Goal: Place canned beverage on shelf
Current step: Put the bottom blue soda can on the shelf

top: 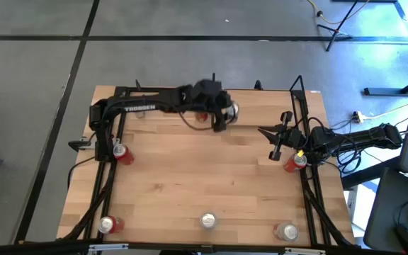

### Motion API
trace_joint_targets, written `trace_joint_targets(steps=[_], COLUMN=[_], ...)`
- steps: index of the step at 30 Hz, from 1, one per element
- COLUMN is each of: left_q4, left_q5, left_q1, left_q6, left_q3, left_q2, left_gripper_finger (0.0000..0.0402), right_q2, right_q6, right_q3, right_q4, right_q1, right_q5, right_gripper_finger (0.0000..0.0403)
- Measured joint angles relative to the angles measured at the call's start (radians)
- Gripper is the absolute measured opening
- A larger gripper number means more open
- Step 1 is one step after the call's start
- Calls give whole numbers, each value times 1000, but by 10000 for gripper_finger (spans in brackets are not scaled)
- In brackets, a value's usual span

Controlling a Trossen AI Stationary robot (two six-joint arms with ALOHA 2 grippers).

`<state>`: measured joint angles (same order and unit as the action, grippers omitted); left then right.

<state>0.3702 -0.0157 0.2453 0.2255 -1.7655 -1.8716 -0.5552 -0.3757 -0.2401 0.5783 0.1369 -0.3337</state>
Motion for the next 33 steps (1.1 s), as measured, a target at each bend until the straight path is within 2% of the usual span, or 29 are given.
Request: trace_joint_targets(steps=[10, 19, 33], left_q4=[9, 7, 7], left_q5=[173, 246, 236], left_q1=[167, 233, 235], left_q6=[21, 20, 44], left_q3=[-50, -49, -49], left_q2=[-108, -173, -250], left_gripper_finger=[197, 197, 197], right_q2=[0, 0, -5], right_q6=[-21, -38, -51], right_q3=[0, 0, 0], right_q4=[-13, -11, -11], right_q1=[0, 0, 0], right_q5=[-33, -38, -40], right_gripper_finger=[21, 21, 21])
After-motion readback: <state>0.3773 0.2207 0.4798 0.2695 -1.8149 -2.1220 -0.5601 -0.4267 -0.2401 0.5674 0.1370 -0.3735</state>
